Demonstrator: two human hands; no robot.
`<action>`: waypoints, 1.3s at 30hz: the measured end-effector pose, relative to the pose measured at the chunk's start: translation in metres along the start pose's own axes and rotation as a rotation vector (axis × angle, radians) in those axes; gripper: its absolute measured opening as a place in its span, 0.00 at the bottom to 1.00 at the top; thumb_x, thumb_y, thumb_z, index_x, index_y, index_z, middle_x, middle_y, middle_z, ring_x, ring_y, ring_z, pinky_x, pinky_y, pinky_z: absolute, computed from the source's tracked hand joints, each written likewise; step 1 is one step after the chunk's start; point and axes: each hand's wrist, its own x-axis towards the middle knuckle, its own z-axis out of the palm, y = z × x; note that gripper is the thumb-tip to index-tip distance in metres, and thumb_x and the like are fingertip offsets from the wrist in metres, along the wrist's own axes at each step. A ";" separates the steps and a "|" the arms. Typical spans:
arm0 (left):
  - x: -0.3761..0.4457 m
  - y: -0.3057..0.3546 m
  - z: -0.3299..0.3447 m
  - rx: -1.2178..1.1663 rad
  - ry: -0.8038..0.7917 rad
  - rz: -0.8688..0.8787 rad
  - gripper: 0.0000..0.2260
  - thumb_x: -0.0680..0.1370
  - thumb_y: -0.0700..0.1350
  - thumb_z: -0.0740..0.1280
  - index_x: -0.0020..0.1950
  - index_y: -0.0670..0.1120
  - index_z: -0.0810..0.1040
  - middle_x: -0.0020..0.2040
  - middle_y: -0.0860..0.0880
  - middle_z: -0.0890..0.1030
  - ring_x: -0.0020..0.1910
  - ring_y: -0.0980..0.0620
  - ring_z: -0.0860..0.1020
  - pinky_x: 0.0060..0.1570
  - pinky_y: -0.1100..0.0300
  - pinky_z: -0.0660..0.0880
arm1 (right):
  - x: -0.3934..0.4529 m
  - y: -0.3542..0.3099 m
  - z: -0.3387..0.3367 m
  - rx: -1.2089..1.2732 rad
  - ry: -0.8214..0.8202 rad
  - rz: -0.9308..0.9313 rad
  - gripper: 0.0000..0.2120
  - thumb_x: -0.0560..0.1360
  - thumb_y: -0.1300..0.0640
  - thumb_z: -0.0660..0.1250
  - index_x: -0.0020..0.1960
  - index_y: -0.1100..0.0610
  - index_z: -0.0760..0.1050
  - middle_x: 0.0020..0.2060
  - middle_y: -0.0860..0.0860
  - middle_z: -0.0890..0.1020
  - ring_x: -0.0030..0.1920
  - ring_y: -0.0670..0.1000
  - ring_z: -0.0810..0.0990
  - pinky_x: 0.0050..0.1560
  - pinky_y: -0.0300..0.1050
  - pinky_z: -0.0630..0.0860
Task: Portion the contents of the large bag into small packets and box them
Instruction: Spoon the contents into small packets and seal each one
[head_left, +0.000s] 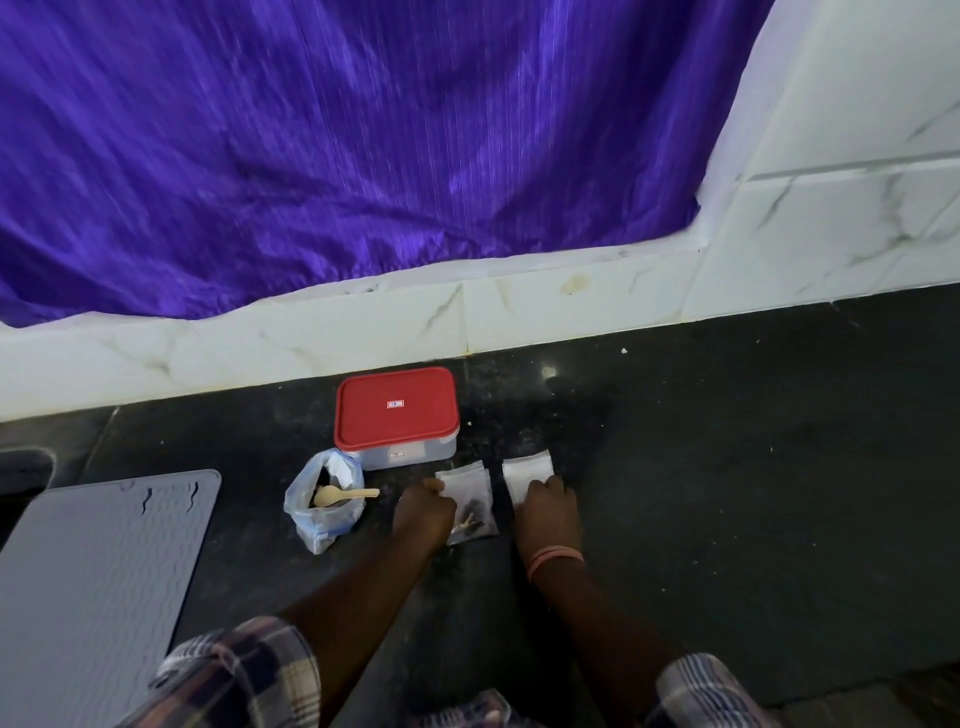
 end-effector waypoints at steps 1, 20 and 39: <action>-0.003 0.002 0.000 -0.008 0.003 0.009 0.16 0.76 0.38 0.67 0.63 0.49 0.80 0.59 0.44 0.81 0.56 0.43 0.81 0.55 0.51 0.81 | 0.002 0.002 0.003 0.007 0.009 -0.009 0.11 0.77 0.58 0.62 0.56 0.58 0.78 0.57 0.57 0.78 0.56 0.58 0.76 0.58 0.49 0.72; -0.028 0.005 -0.004 -0.279 -0.105 0.081 0.07 0.79 0.40 0.67 0.53 0.47 0.82 0.45 0.46 0.84 0.42 0.51 0.82 0.41 0.59 0.79 | -0.002 0.000 -0.012 0.337 0.287 0.006 0.08 0.70 0.69 0.68 0.41 0.60 0.83 0.42 0.58 0.81 0.43 0.59 0.81 0.47 0.48 0.77; -0.041 0.005 -0.111 -0.641 -0.168 0.105 0.07 0.80 0.31 0.64 0.51 0.38 0.81 0.48 0.38 0.86 0.42 0.45 0.86 0.37 0.55 0.83 | -0.051 -0.093 -0.041 0.381 0.215 -0.407 0.09 0.74 0.62 0.62 0.51 0.55 0.77 0.51 0.51 0.77 0.53 0.52 0.76 0.54 0.44 0.74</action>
